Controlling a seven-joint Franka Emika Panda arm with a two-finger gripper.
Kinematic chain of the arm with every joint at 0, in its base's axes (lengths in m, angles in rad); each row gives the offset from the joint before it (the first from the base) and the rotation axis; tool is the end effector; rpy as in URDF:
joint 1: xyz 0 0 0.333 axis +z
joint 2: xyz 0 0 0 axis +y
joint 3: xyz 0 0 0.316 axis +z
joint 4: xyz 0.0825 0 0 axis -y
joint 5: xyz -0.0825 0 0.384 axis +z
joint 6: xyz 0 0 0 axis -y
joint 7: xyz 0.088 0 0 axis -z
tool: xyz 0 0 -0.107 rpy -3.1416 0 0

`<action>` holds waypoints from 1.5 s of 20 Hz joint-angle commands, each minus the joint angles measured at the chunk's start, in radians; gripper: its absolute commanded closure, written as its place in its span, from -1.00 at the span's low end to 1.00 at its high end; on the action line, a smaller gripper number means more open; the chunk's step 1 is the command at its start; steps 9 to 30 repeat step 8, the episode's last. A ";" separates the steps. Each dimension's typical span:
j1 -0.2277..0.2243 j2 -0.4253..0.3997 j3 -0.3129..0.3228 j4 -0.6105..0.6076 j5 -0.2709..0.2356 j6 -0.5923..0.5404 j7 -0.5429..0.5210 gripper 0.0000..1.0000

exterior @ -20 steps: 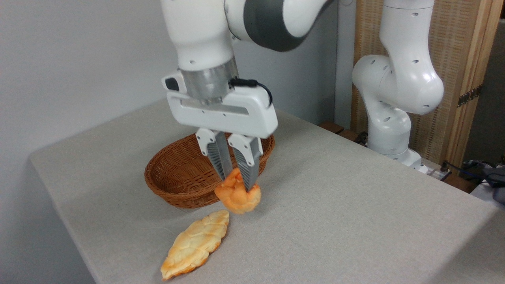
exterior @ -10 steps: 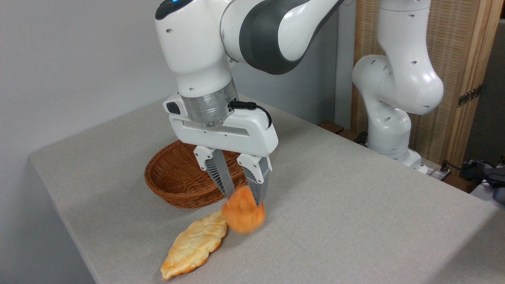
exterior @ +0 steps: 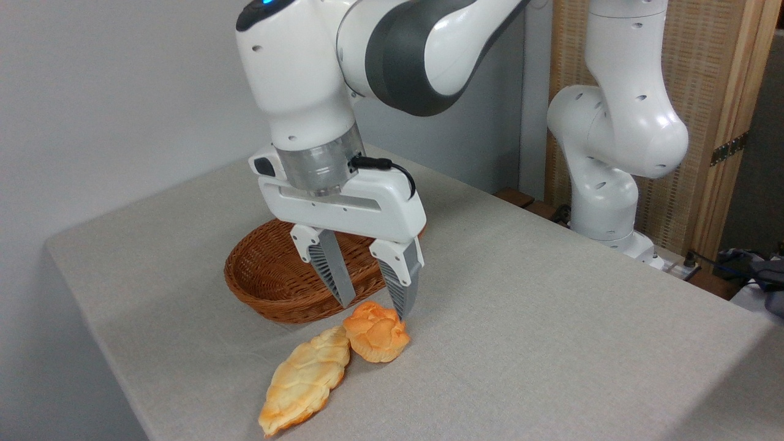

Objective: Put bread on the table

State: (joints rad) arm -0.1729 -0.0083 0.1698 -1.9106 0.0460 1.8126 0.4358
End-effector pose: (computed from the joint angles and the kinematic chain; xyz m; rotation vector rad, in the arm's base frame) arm 0.5479 0.0023 0.4883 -3.0363 0.6981 0.1510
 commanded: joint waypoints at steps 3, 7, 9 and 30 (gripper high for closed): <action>-0.004 -0.015 -0.081 0.108 -0.035 -0.001 0.004 -1.00; -0.005 -0.036 -0.105 0.110 -0.035 -0.002 0.007 -1.00; -0.005 -0.038 -0.105 0.110 -0.037 -0.003 0.008 -1.00; -0.005 -0.038 -0.105 0.110 -0.037 -0.003 0.008 -1.00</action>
